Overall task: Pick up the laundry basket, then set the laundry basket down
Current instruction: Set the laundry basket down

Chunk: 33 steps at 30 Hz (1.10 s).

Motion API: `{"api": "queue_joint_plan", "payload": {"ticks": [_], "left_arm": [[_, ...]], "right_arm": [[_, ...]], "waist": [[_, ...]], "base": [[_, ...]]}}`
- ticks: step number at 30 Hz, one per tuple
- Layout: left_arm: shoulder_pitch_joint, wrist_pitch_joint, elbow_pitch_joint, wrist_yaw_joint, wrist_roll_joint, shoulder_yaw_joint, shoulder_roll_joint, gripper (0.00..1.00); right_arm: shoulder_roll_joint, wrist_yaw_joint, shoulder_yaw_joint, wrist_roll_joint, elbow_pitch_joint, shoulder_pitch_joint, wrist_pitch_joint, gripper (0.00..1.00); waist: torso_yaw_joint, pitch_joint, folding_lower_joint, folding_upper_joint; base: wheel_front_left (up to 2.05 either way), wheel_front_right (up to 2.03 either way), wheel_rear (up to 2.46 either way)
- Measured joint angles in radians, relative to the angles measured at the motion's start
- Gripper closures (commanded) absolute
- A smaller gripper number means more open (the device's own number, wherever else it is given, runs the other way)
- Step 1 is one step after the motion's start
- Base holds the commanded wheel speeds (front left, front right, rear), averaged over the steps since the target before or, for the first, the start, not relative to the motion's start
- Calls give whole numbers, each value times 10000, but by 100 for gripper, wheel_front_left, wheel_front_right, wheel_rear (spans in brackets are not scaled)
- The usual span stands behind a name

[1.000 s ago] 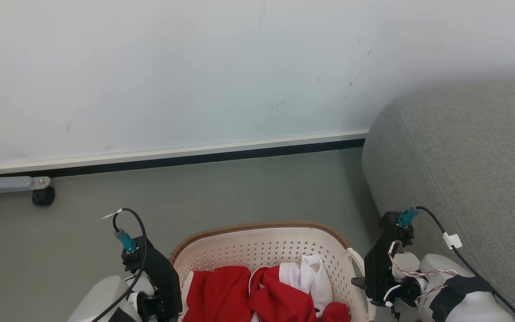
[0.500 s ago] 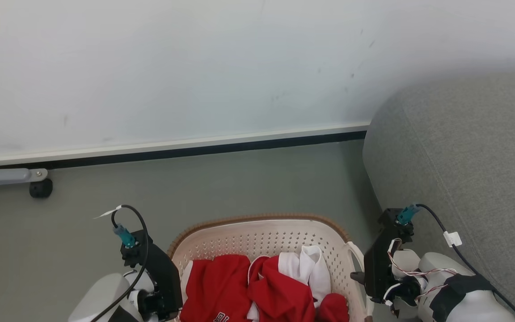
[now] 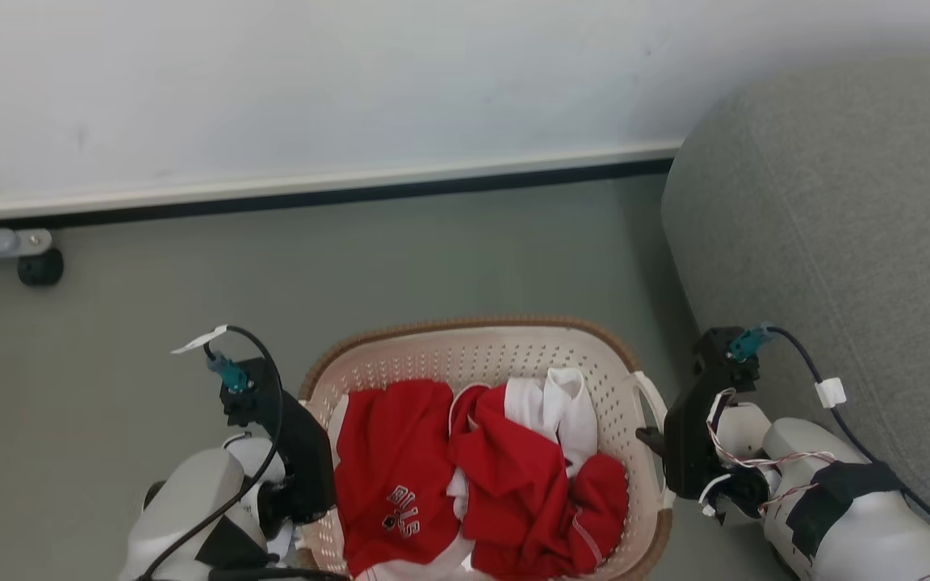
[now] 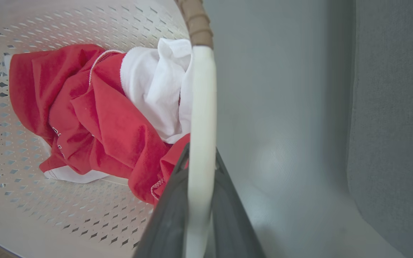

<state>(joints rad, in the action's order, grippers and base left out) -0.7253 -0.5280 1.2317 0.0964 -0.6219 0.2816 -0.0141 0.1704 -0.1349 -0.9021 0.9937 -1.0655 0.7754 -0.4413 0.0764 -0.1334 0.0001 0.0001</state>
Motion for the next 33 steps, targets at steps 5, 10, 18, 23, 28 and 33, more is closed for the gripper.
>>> {"api": "queue_joint_plan", "payload": {"ticks": [5, 10, 18, 23, 28, 33], "left_arm": [[-198, 299, -236, -111, 0, 253, -35, 100], [-337, 740, -508, -314, -2, 554, -42, 100], [-711, 1342, -892, -639, -6, 913, -92, 100], [-965, 1676, -1179, -888, -29, 1202, -138, 100], [-1300, 2082, -1402, -1120, -75, 1427, -180, 100], [-1556, 2418, -1532, -1331, -81, 1670, -226, 100]], "right_arm": [[119, 25, -71, -61, 205, 154, 491, 100], [230, 27, -155, -213, 311, 341, 1064, 100], [345, 29, -259, -500, 489, 843, 1948, 100], [420, 31, -360, -690, 541, 1234, 2499, 100], [451, 42, -422, -909, 591, 1733, 2976, 100], [431, 88, -491, -1055, 545, 2048, 3346, 100]], "waist": [[10, -679, 0, 1], [16, -1542, 1, 1], [-2, -2724, 2, 1], [-37, -3471, 2, 1], [-85, -4221, 2, 2], [-133, -4959, 3, 1]], "base": [[0, 0, 0], [0, 0, 0], [0, 0, 0], [0, 0, 0], [0, 0, 0], [0, 0, 0]]}}
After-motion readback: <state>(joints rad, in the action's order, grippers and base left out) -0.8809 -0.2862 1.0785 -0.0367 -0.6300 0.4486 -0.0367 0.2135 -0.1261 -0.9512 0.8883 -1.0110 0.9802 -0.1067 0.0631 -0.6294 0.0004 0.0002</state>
